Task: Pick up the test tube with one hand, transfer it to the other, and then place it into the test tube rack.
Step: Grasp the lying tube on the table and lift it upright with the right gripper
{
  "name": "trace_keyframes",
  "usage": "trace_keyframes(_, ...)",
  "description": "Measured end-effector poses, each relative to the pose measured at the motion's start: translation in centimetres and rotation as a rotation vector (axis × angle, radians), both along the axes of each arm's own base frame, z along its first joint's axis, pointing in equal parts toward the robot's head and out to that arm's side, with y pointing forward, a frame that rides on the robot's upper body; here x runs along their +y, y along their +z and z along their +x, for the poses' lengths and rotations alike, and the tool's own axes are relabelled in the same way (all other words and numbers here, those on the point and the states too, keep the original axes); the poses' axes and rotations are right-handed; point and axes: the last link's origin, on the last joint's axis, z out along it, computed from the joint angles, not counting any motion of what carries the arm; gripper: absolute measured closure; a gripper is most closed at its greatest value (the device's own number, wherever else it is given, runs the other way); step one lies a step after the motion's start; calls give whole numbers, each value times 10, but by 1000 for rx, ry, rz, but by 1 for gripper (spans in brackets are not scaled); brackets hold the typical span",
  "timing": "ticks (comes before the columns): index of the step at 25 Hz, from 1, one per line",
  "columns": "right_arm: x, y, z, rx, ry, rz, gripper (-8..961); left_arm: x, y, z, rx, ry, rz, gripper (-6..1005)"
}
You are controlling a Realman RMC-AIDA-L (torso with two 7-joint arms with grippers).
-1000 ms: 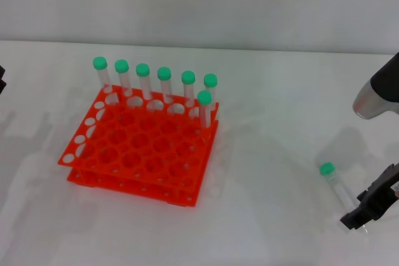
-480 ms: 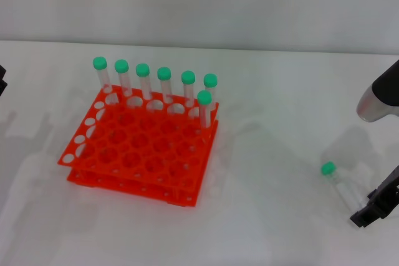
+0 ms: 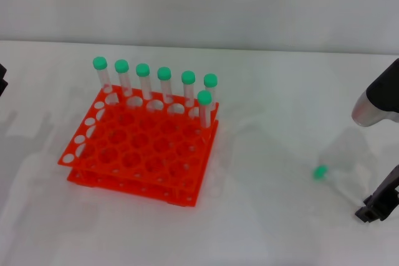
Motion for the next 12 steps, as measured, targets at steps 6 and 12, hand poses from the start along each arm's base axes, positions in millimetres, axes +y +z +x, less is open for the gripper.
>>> trace_keyframes(6, 2, -1, 2, -30, 0, -3, 698, 0, 0, 0, 0, -1, 0, 260)
trace_keyframes(12, 3, -4, 2, -44, 3, -18, 707, 0, 0, 0, 0, -1, 0, 264)
